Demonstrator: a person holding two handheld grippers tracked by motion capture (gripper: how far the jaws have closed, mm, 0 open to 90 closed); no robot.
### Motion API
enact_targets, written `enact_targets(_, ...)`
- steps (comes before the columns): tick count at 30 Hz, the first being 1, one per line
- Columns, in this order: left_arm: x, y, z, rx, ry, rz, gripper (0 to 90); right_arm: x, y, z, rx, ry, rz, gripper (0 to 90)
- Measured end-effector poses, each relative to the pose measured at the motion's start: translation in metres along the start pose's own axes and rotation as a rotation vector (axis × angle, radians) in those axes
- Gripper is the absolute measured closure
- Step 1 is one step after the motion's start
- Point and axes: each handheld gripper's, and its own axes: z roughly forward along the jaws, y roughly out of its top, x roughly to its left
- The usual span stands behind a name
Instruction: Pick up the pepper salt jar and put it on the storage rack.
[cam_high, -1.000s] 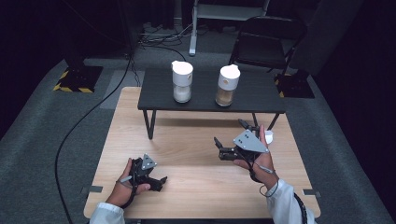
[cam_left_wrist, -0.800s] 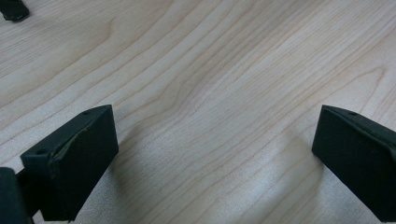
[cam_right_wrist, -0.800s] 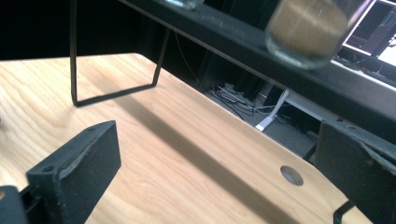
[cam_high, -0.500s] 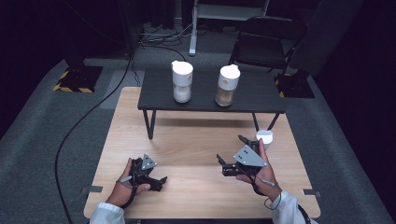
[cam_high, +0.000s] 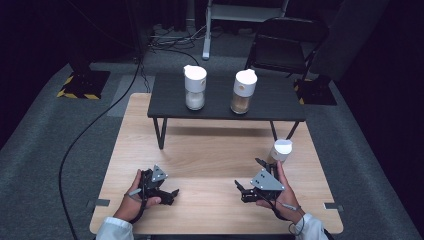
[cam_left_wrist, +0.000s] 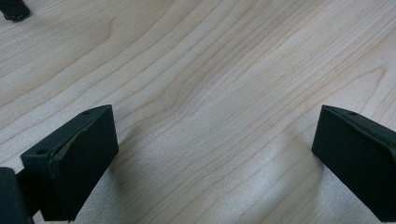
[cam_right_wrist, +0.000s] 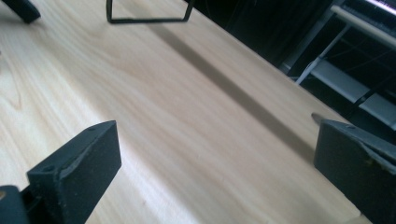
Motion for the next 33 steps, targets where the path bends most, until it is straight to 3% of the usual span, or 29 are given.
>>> enact_targets(11,0.0,0.0,0.0,0.0,0.0,0.0,0.0,0.0,-0.018,-0.003,0.089,0.023,-0.002,1.2)
enact_targets(23,0.0,0.0,0.0,0.0,0.001,0.002,0.0,-0.003,-0.033,-0.011,0.149,0.039,-0.017,1.4)
enact_targets(33,0.0,0.0,0.0,0.0,0.0,0.002,0.0,-0.01,-0.044,-0.02,0.187,0.033,0.012,1.6)
